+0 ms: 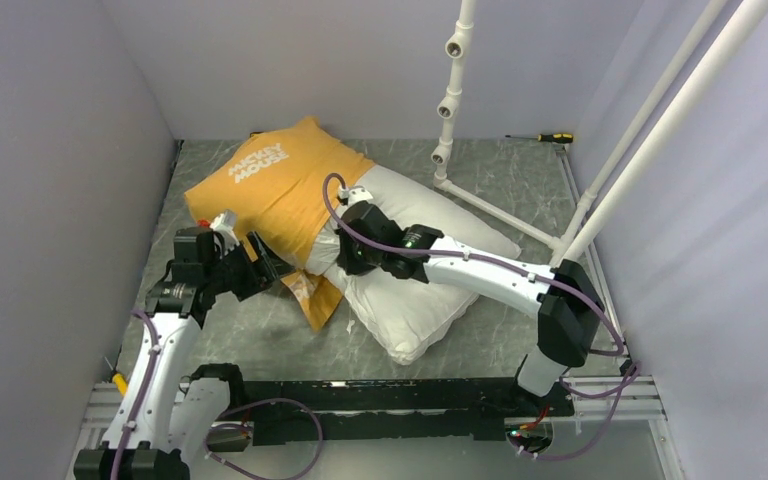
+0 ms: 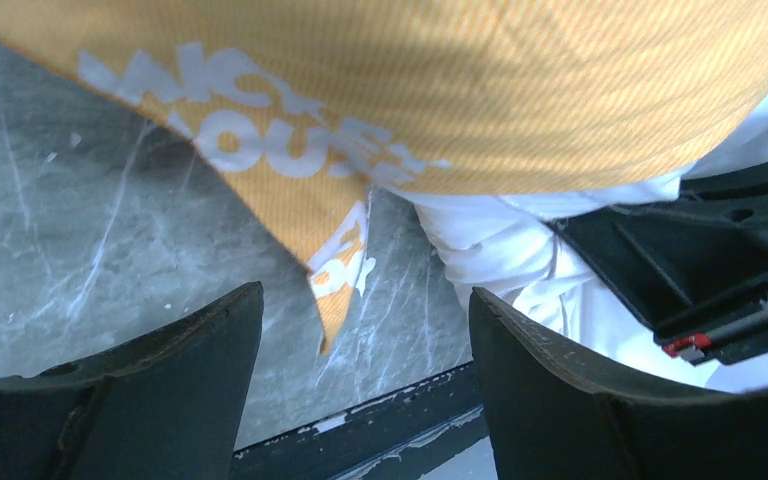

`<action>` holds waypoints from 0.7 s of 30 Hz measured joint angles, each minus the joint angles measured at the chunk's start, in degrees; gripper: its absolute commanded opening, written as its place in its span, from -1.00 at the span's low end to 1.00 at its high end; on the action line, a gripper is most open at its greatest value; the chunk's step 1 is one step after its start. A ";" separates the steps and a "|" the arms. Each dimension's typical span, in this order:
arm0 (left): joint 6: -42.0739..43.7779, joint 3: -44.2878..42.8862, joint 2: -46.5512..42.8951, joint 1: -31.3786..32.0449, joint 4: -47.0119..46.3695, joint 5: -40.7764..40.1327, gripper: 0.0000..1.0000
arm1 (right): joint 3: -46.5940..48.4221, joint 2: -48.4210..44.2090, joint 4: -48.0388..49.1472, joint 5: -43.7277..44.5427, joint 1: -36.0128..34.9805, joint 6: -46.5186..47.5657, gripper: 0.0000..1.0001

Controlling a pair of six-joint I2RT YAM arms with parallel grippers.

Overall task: Put the pillow into the pillowcase
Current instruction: Stuff the pillow into the pillowcase.

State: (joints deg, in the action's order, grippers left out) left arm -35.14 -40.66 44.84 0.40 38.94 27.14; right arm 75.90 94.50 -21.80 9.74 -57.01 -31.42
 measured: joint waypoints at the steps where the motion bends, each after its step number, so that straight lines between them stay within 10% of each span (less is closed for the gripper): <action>1: -0.02 0.02 0.70 0.00 -0.90 0.55 0.57 | 1.07 0.33 -1.22 -1.16 0.07 -0.15 -1.00; 8: -0.13 -1.53 13.18 2.16 -6.19 1.42 0.40 | 3.56 1.31 -4.42 -5.46 0.11 -1.42 -1.00; 14: -0.94 -1.53 21.11 9.40 -12.04 -0.90 -0.93 | 4.72 2.23 -5.53 -6.73 0.35 -2.64 -1.00; 21: -0.52 -1.55 21.16 12.83 -13.94 -4.63 -1.00 | 4.72 2.21 -5.53 -8.02 1.22 -4.00 -1.00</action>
State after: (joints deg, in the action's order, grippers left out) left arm -35.66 -42.22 66.00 13.23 24.99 22.50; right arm 80.62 96.71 -27.33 1.72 -55.79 -35.42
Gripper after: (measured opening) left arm 0.007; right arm 0.038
